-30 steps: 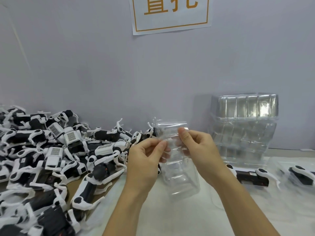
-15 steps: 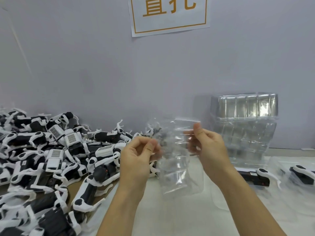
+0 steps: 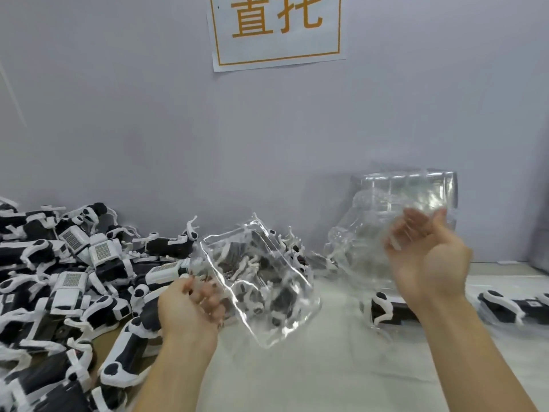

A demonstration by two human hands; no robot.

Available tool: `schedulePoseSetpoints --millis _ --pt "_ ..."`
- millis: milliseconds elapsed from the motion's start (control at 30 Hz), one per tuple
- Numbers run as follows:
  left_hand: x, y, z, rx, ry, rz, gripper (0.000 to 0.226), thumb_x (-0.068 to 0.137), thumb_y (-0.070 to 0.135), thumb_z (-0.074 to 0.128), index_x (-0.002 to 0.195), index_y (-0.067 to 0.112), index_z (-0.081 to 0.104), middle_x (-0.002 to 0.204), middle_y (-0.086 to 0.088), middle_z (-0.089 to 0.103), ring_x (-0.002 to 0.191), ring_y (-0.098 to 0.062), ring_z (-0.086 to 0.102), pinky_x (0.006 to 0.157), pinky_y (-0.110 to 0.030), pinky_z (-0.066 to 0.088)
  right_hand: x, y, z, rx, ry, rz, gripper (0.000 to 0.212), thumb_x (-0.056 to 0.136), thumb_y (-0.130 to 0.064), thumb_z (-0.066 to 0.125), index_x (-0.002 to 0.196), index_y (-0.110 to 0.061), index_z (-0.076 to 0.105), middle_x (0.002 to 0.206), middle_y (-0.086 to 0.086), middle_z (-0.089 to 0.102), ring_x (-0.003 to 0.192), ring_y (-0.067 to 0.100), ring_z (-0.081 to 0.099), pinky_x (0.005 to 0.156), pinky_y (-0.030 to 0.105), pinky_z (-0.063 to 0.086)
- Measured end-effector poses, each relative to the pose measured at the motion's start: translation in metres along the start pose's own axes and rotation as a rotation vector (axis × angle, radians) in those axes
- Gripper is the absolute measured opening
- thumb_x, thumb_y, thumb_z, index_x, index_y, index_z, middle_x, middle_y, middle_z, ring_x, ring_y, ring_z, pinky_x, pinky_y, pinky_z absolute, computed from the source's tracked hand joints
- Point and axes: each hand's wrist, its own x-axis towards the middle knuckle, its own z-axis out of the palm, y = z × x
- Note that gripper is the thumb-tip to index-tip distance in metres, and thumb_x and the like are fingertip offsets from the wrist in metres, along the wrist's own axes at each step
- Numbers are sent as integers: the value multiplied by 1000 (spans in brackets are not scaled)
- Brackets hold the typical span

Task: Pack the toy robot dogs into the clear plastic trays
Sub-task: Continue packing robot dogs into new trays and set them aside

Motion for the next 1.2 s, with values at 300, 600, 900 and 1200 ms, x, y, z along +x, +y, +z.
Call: schedulePoseSetpoints --millis 300,600,900,1200 --pt "-8 -5 8 766 9 350 78 74 88 23 121 29 42 130 -30 52 113 -52 54 93 -67 45 -4 -11 16 -597 -290 -15 29 84 -41 57 78 -23 79 77 -3 68 74 12 63 78 32 48" --pt "-13 -10 11 1025 -230 383 33 88 51 66 114 31 61 118 2 55 98 -16 60 80 -43 55 -7 -8 21 -838 -373 -144 30 83 -43 58 90 -21 76 75 -3 71 71 9 65 66 17 53" --pt "1 -16 -2 1458 -5 397 8 93 23 54 89 18 49 89 -2 59 80 -20 56 68 -35 47 -7 -5 27 -745 -342 -115 32 86 -45 52 88 -22 74 78 -3 68 75 10 63 71 25 51" --pt "-1 -24 -2 1582 -147 406 19 95 39 52 103 29 39 93 11 51 84 -9 54 71 -29 46 -7 -2 27 -721 -337 -98 32 87 -45 51 82 -26 76 77 -6 69 74 8 63 71 27 50"
